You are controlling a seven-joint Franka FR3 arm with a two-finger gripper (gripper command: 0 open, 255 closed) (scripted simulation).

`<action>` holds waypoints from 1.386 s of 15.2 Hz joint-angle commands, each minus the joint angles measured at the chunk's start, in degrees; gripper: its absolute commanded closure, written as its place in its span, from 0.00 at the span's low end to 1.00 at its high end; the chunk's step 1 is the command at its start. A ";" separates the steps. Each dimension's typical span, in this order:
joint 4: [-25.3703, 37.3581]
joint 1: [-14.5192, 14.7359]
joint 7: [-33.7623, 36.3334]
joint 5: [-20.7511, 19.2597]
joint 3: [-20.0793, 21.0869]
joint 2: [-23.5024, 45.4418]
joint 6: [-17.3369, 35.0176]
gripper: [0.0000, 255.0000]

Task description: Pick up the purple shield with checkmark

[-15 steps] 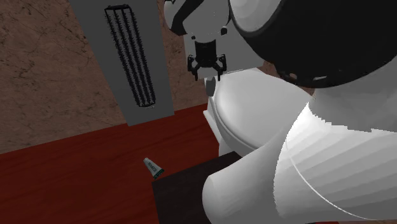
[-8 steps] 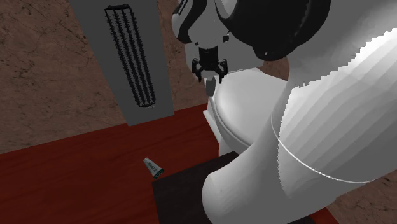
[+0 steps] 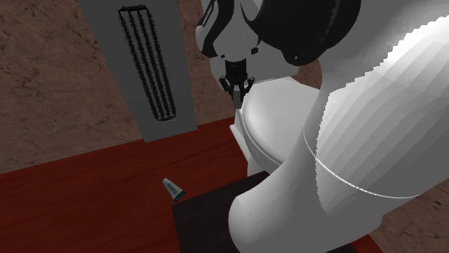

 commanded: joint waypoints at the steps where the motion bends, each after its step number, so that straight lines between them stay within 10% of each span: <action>1: -0.05 -0.01 0.01 -0.01 -0.02 0.03 0.04 1.00; 21: 6.27 0.09 -0.86 0.49 0.10 -4.33 -10.61 1.00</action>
